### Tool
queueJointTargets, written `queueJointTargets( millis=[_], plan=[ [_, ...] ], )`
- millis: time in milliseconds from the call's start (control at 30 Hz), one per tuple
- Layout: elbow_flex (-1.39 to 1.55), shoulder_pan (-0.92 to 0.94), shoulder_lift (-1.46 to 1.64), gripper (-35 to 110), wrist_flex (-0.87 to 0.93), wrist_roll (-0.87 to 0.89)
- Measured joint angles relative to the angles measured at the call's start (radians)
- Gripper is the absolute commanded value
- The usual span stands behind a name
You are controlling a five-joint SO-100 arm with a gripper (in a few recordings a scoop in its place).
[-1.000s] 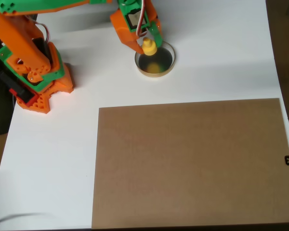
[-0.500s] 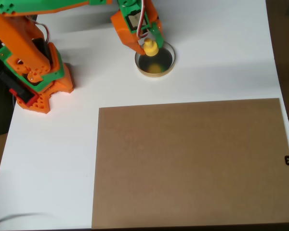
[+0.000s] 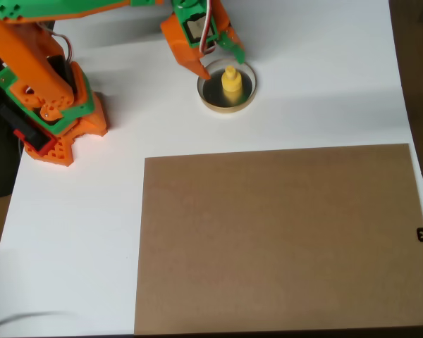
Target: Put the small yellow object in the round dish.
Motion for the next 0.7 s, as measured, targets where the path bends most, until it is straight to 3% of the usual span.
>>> queueJointTargets(
  millis=[700],
  plan=[
    [-0.261,0.250,0.018,22,0.285,-0.285]
  ],
)
